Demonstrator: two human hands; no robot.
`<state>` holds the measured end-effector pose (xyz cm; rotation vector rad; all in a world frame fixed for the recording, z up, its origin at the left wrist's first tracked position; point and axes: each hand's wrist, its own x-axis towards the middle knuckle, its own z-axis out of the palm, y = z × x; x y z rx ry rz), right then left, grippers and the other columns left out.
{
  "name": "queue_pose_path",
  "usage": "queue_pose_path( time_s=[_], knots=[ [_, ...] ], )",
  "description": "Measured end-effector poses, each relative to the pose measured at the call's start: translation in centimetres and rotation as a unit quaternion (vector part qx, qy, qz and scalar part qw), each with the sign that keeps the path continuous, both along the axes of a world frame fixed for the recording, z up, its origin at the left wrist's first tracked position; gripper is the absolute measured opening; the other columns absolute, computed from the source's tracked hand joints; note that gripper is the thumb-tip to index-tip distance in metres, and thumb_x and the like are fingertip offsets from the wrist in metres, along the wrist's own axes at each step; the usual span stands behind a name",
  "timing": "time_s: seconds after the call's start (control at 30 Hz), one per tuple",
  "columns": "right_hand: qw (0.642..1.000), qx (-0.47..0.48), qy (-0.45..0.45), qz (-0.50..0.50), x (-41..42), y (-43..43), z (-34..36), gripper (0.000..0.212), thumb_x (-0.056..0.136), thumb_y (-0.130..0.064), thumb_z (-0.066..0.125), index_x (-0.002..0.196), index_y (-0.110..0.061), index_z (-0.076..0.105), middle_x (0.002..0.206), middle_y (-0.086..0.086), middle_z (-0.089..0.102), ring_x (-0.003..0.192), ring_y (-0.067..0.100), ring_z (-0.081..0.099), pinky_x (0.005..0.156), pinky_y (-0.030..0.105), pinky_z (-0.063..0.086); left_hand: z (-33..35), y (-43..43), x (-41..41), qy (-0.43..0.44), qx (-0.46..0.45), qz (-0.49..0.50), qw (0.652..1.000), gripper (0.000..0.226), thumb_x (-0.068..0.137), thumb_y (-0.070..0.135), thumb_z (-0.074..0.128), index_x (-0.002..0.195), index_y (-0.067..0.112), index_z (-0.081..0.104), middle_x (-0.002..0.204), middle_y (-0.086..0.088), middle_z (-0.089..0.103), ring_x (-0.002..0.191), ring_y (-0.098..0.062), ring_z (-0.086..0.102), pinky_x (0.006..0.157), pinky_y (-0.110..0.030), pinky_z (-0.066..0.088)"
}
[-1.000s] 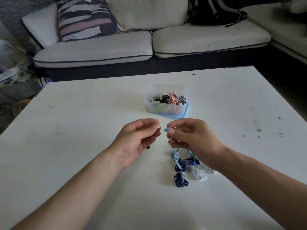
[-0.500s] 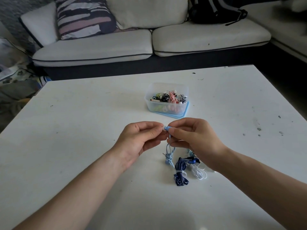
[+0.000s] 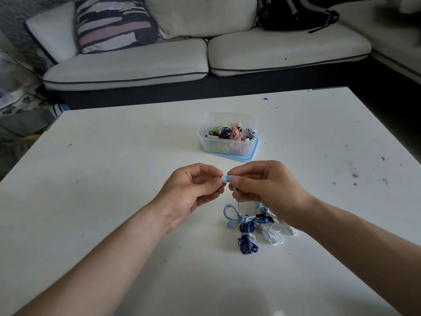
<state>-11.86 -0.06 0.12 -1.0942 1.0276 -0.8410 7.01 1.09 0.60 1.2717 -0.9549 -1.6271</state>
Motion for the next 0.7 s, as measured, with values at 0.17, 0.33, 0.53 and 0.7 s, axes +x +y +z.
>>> queue_pose_path(
  time_s=[0.17,0.33,0.53,0.7],
  knots=[
    [1.000,0.003,0.002,0.030,-0.26,-0.10,0.07,0.010,0.086,-0.003,0.072,0.088,-0.011,0.079,0.081,0.019,0.072,0.068,0.019,0.067,0.070,0.028,0.057,-0.03,-0.07,0.04,0.005,-0.001,-0.017,1.000,0.013,0.065,0.007,0.073,0.072,0.017,0.074,0.075,-0.007,0.072,0.067,-0.016,0.070,0.064,-0.022,0.056],
    [0.999,0.001,0.007,0.044,-0.50,-0.17,0.10,0.009,0.087,-0.001,0.071,0.091,-0.006,0.077,0.075,0.013,0.071,0.066,0.019,0.066,0.067,0.025,0.056,0.06,-0.03,0.05,0.016,0.005,-0.024,1.000,0.014,0.062,0.005,0.072,0.068,0.017,0.076,0.076,-0.010,0.073,0.068,-0.018,0.071,0.064,-0.021,0.056],
    [0.998,-0.025,0.033,0.056,-0.67,-0.24,0.22,0.008,0.087,-0.004,0.072,0.094,-0.003,0.076,0.076,0.012,0.071,0.069,0.019,0.066,0.068,0.025,0.055,0.01,-0.01,-0.04,0.019,0.009,-0.020,1.000,0.015,0.061,0.003,0.073,0.070,0.014,0.075,0.077,-0.012,0.073,0.067,-0.019,0.071,0.064,-0.021,0.057],
    [0.995,-0.054,0.060,0.054,-0.75,-0.31,0.26,0.009,0.085,-0.002,0.074,0.094,-0.005,0.076,0.078,0.013,0.074,0.069,0.019,0.069,0.069,0.028,0.057,0.02,0.00,-0.15,0.009,0.013,-0.018,1.000,0.016,0.059,0.003,0.074,0.074,0.012,0.073,0.076,-0.012,0.073,0.066,-0.019,0.070,0.065,-0.021,0.057]
  ],
)
